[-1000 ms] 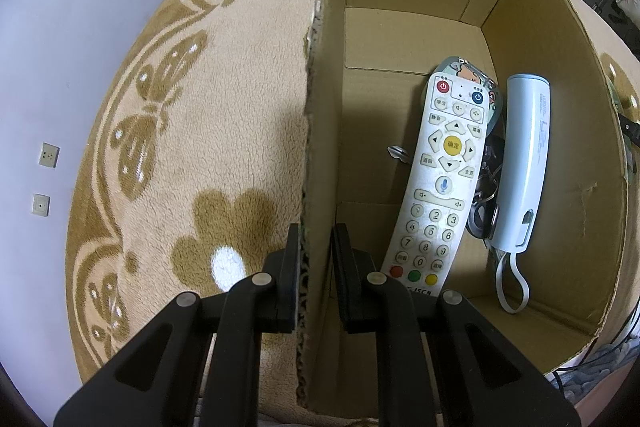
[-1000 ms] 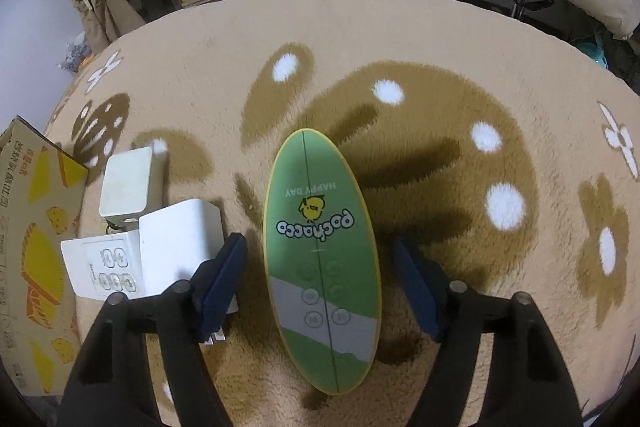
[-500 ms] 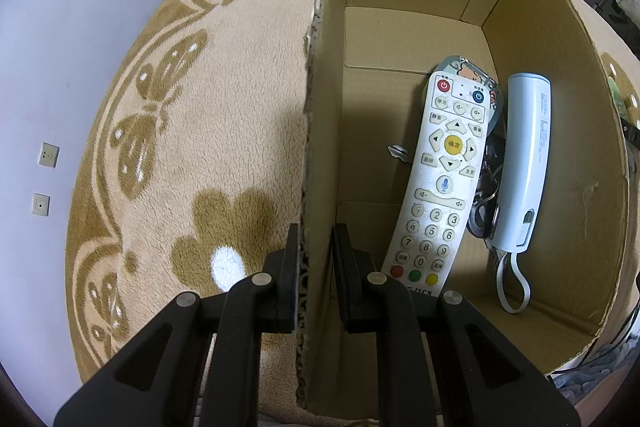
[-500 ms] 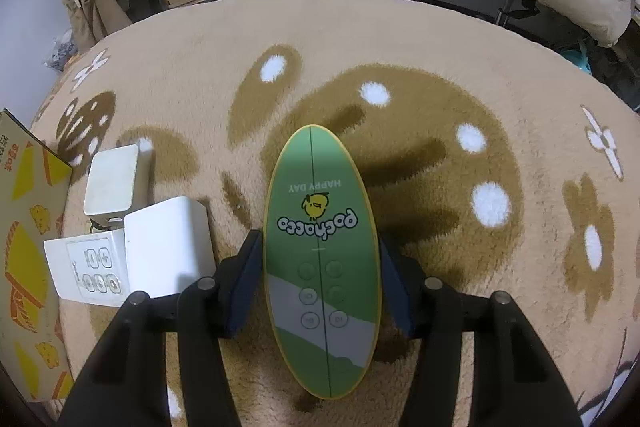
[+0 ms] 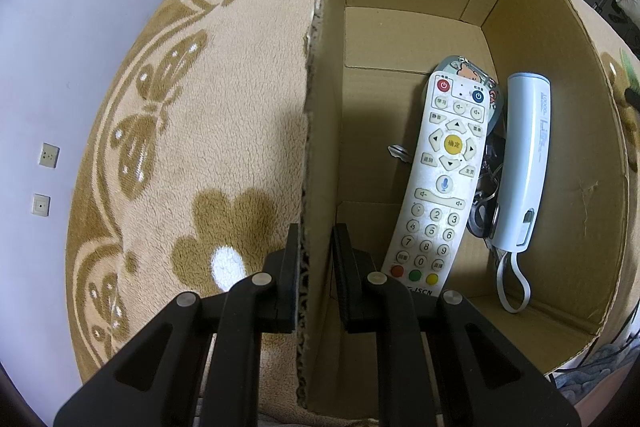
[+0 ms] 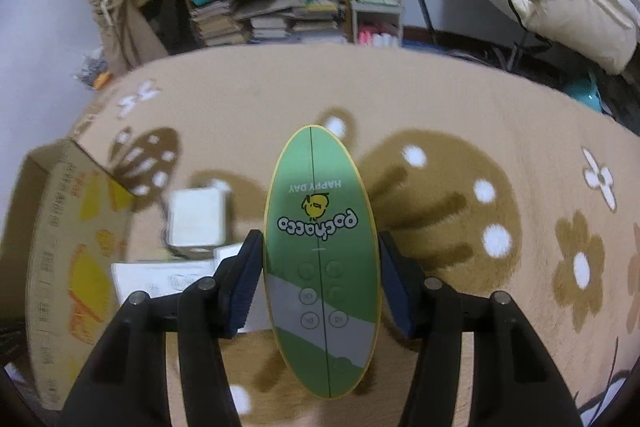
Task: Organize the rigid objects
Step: 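Carry the green card over the box and drop it inside with the right tool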
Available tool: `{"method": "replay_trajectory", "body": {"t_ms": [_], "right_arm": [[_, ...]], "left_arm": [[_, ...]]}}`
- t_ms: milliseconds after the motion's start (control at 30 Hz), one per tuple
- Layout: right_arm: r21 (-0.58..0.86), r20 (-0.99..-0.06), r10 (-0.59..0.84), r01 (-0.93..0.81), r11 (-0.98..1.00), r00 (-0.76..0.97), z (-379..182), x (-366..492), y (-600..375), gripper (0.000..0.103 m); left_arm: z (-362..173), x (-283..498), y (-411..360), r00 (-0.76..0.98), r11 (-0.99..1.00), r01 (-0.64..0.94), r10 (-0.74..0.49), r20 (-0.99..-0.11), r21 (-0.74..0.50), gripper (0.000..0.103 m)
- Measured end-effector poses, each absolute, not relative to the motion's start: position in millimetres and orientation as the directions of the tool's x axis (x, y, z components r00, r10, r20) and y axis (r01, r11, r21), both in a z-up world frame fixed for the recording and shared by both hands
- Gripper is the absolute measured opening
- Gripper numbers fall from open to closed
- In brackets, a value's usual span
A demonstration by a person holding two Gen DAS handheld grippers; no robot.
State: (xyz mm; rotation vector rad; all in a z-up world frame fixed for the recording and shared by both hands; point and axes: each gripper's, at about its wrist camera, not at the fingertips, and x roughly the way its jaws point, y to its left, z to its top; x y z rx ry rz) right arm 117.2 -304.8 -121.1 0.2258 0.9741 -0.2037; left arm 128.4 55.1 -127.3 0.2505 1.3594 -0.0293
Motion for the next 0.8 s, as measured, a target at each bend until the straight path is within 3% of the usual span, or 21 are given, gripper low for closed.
{"method": "replay_trajectory", "body": {"t_ms": [400, 800], "right_arm": [[0.144, -0.772, 0.069, 0.068, 0.987, 0.632, -74.4, 122.3, -222.7, 0.060], [0.300, -0.726, 0.317, -0.133, 0.945, 0.610, -64.4, 120.7, -151.9, 0.060]], "left_arm": [[-127.8, 128.5, 54.8, 0.212, 0.974, 0.163, 0.121, -0.970, 0.157, 0.015], [-128.0, 127.9, 54.3, 0.213, 0.973, 0.165, 0.124, -0.969, 0.160, 0.015]]}}
